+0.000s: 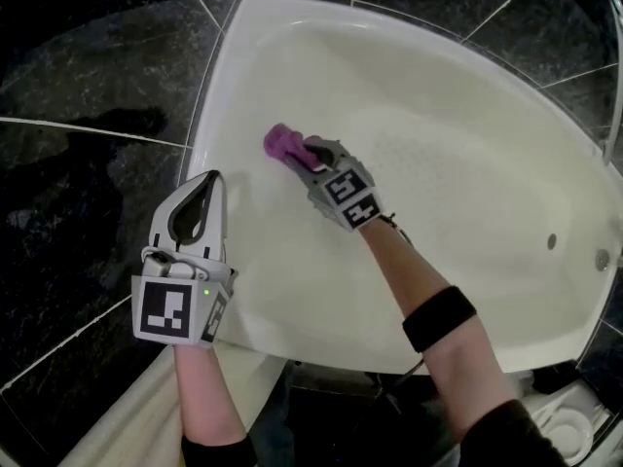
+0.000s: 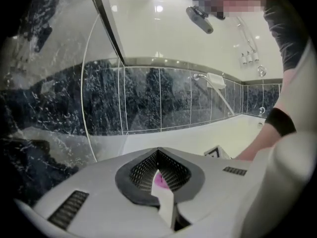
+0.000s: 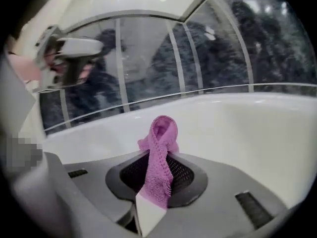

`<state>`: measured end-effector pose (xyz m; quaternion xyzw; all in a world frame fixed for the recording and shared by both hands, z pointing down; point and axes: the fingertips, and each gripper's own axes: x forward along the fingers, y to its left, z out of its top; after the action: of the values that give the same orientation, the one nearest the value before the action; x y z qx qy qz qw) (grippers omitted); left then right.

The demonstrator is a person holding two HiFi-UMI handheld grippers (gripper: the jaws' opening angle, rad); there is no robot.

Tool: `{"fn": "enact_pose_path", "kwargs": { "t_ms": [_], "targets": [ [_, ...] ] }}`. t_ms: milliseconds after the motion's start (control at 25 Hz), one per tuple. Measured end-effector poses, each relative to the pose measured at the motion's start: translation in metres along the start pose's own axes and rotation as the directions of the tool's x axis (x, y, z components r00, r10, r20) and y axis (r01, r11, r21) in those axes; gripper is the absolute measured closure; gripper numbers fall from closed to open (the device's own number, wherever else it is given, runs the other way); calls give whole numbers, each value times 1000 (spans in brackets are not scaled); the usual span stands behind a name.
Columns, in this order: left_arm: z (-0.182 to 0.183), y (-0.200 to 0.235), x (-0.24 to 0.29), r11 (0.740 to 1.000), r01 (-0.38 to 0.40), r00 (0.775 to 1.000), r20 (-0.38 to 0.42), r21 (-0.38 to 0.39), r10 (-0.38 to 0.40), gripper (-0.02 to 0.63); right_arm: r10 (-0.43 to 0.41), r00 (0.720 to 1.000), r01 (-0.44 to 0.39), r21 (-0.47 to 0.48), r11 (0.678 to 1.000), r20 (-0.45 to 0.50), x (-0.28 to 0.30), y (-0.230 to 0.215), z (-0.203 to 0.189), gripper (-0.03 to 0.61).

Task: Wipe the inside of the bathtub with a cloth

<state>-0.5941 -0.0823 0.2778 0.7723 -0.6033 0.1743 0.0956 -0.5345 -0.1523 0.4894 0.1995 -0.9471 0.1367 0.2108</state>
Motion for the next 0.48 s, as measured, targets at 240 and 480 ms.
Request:
{"fn": "enact_pose_path", "kwargs": {
  "t_ms": [240,480],
  "targets": [
    [-7,13,27,1000,18,1000,20,19,-19,617,-493,869,481,157,863,45,11,-201,35,466],
    [-11,21,34,999,17,999,39,39,-19,617,-489,871,486,67,871,38,54,-205,44,469]
  ]
}}
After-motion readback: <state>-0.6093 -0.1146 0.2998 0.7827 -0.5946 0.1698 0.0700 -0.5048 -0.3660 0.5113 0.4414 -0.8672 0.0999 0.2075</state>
